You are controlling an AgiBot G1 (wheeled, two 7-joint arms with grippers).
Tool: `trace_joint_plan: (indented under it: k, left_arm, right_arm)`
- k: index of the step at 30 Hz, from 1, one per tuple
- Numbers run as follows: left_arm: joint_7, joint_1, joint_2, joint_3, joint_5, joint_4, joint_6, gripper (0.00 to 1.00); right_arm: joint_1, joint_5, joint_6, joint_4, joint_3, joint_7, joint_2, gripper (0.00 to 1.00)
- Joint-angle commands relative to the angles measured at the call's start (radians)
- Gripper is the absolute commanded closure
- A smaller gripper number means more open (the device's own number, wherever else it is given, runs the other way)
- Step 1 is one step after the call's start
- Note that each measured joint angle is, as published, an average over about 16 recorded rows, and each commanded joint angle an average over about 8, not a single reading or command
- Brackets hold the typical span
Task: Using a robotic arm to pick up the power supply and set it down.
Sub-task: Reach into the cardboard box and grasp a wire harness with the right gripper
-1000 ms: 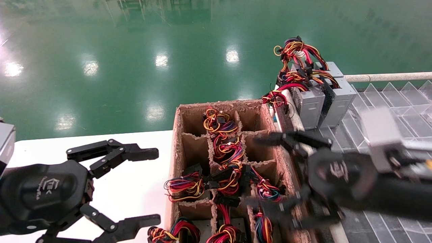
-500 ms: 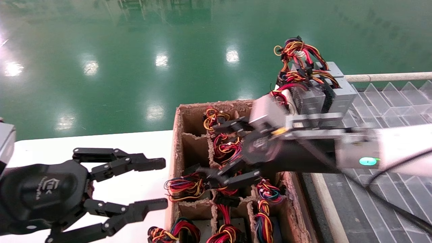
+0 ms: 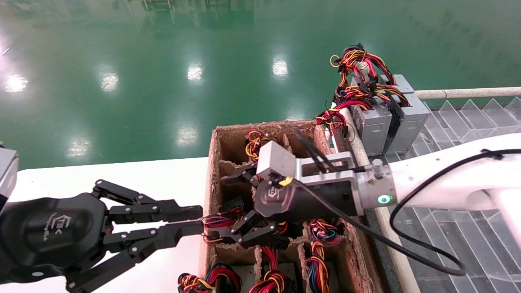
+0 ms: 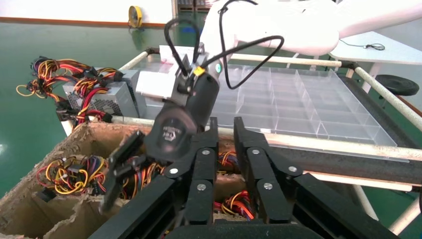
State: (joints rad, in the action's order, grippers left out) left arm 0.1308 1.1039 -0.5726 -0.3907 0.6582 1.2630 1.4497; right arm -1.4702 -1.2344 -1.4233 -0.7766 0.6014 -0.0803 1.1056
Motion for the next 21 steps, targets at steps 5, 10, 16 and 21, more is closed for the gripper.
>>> trace_joint_plan:
  k: [5,10,16,21]
  left_arm:
    - [0.000,0.000,0.000,0.000,0.000,0.000,0.000,1.00]
    - [0.000,0.000,0.000,0.000,0.000,0.000,0.000,1.00]
    - [0.000,0.000,0.000,0.000,0.000,0.000,0.000,1.00]
    - [0.000,0.000,0.000,0.000,0.000,0.000,0.000,1.00]
  right_arm:
    - [-0.020,-0.006,-0.026,0.104,0.012,0.066,0.048,1.00]
    - [-0.032,-0.016,-0.042,0.169,0.021,0.102,0.067,1.00]
    - [-0.047,-0.021,-0.062,0.230,0.028,0.126,0.081,1.00]
    - [-0.058,-0.027,-0.069,0.271,0.032,0.142,0.094,1.00]
